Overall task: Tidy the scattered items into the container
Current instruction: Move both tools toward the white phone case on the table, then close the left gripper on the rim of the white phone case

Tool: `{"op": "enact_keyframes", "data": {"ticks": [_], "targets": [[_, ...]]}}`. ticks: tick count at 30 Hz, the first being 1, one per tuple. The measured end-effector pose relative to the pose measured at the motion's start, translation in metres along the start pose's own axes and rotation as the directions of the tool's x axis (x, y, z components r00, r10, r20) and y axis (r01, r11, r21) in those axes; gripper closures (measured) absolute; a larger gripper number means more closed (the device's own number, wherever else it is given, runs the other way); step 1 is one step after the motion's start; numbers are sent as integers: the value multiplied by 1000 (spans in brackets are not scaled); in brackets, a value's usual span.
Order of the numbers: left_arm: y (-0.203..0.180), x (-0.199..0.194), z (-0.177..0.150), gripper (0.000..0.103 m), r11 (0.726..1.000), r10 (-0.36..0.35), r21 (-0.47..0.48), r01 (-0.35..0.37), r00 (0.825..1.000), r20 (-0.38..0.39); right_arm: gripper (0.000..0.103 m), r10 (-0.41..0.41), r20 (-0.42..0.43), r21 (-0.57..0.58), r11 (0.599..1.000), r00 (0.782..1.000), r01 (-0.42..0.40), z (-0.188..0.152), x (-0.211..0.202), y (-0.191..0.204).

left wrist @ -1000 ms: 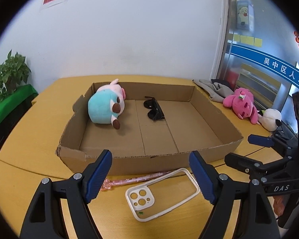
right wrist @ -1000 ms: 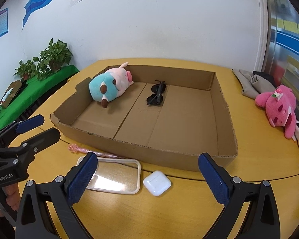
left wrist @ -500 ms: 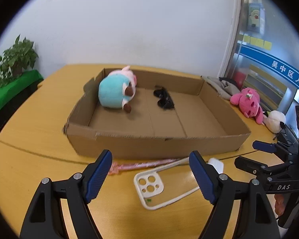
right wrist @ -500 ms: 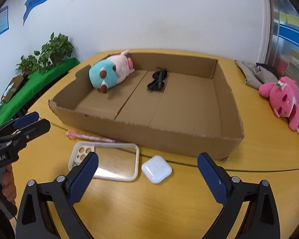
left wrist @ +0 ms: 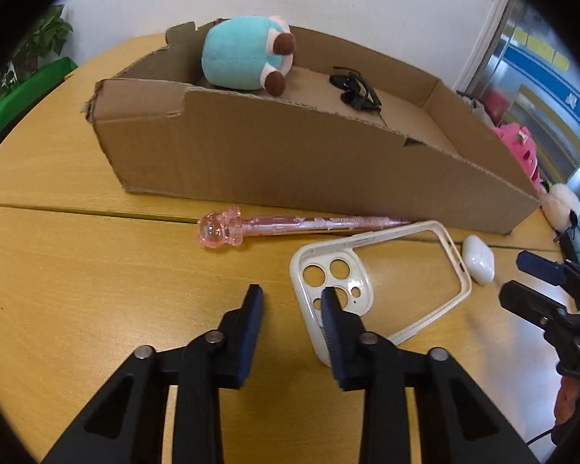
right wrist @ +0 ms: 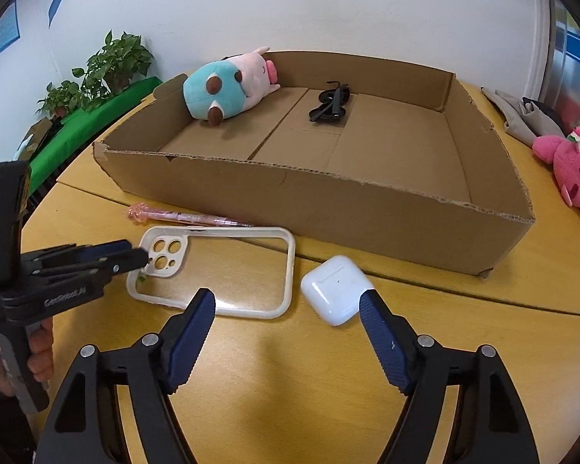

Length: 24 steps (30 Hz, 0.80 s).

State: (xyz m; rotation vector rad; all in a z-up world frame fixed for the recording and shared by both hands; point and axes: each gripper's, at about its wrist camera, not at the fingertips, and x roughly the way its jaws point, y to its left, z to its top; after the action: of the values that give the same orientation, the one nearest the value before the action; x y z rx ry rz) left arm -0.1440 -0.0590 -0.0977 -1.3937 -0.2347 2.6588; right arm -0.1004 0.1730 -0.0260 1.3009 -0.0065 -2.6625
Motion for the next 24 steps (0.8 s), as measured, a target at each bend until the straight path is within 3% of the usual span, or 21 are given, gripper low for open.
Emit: {"op": "enact_keyframes", "data": {"ticks": [2, 11, 18, 22, 24], "targets": [[-2, 2, -1, 93, 1000, 2, 17, -2, 1000, -9, 22, -5, -10, 2, 1000, 1000, 5, -4, -1, -1], [4, -13, -21, 96, 996, -7, 85, 9, 1000, -22, 22, 20, -44, 48, 999, 999, -18, -32, -6, 2], [1, -27, -37, 96, 995, 1, 97, 1, 1000, -20, 23, 54, -59, 49, 998, 997, -51, -42, 4, 28], [-2, -26, -36, 96, 995, -5, 98, 7, 1000, -24, 45, -18, -75, -2, 1000, 997, 18, -44, 15, 41], [-3, -27, -36, 96, 995, -8, 102, 10, 1000, -25, 70, -27, -78, -6, 1000, 997, 27, -42, 16, 42]]}}
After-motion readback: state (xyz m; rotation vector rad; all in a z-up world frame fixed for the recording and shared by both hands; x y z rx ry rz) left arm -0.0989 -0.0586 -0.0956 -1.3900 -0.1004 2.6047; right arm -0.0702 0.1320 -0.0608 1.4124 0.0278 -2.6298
